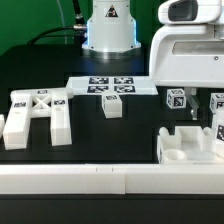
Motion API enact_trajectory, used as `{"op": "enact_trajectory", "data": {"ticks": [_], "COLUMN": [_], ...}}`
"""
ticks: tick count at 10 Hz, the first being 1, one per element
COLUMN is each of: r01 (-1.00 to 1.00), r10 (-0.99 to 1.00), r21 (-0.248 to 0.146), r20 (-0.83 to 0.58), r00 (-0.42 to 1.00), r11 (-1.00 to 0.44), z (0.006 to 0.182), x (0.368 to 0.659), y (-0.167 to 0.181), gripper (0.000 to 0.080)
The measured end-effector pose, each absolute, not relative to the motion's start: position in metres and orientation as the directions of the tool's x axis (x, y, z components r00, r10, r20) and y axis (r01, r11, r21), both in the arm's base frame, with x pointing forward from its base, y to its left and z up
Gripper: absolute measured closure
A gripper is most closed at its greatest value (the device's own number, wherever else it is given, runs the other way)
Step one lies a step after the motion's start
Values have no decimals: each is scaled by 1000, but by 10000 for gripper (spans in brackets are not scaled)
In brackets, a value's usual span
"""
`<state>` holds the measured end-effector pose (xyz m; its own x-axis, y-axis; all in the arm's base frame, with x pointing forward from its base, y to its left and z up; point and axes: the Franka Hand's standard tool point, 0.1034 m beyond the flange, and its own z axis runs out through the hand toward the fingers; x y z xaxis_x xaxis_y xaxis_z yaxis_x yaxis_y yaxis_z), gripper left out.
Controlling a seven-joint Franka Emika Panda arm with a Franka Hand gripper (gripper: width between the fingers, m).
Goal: Assemble chair
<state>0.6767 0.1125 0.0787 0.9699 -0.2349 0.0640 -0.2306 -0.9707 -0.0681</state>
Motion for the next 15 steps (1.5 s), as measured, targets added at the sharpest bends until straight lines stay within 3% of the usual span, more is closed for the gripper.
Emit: {"op": "enact_trajectory", "data": {"ticks": [7, 9, 10, 11, 12, 13, 15], "r01": [322, 328, 326, 307, 307, 299, 164], "r10": [321, 326, 324, 306, 306, 298, 162], "r21": [-3, -2, -2, -4, -4, -5, -17], "r20": [85, 89, 89, 89, 89, 89, 87], "r00": [943, 941, 942, 948, 948, 951, 983], "r11": [-947, -945, -945, -952, -952, -954, -986], "z": [77, 77, 77, 77, 77, 77, 77], "x": [677, 678, 678, 678, 678, 677, 677], "y": [108, 106, 106, 106, 106, 106, 106], "gripper": [150, 150, 267, 267, 451, 510, 510]}}
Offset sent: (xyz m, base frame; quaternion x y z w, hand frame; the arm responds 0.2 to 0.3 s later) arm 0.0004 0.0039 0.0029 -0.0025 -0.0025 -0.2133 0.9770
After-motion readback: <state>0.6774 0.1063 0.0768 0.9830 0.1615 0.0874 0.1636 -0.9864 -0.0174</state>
